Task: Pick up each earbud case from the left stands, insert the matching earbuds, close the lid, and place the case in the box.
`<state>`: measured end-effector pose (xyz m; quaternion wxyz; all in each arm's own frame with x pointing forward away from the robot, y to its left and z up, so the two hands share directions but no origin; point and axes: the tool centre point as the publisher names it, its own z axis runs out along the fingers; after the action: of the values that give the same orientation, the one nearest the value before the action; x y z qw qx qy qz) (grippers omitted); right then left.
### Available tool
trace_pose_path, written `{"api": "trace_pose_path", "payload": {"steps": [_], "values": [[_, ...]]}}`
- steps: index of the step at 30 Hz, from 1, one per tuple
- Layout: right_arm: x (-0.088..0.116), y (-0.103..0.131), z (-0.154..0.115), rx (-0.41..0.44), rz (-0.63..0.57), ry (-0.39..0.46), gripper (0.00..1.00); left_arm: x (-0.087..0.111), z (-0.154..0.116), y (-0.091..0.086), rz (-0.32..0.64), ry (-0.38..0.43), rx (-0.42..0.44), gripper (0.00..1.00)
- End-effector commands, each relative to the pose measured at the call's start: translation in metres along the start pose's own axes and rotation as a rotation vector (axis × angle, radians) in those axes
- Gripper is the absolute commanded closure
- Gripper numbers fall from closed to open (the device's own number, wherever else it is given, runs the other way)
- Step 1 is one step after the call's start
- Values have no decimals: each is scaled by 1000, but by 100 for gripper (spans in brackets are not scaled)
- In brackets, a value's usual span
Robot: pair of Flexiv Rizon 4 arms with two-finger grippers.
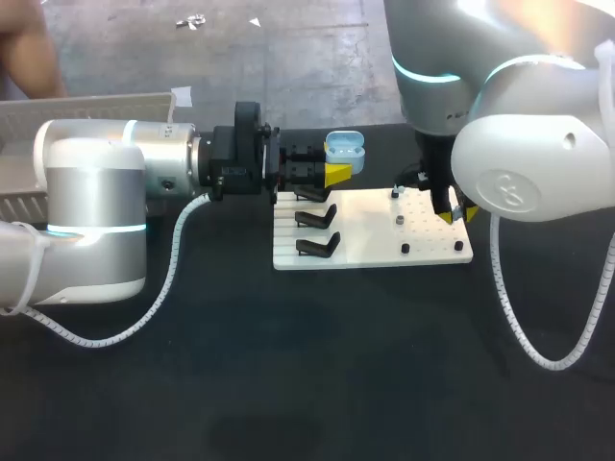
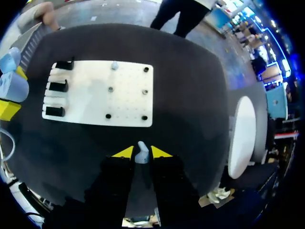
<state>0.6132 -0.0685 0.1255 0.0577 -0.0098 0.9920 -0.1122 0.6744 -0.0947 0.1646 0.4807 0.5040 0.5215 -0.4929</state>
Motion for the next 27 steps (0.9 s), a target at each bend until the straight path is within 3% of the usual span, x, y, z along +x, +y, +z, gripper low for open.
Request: {"api": "trace_pose_path", "payload": {"steps": [1, 5, 7, 9, 26, 27], "values": [[7, 10, -14, 30, 338, 37, 100, 1, 0, -1, 4, -5, -5, 100], [10, 18, -24, 46, 503, 64, 100, 1, 0, -1, 4, -5, -5, 100], [11, 20, -26, 15, 595, 82, 100, 1, 0, -1, 4, -5, -5, 100], [13, 21, -25, -77, 673, 90, 100, 1, 0, -1, 4, -5, -5, 100], [9, 25, -30, -80, 686, 82, 100, 1, 0, -1, 4, -5, -5, 100], [7, 28, -33, -93, 684, 110, 100, 1, 0, -1, 4, -5, -5, 100]]}}
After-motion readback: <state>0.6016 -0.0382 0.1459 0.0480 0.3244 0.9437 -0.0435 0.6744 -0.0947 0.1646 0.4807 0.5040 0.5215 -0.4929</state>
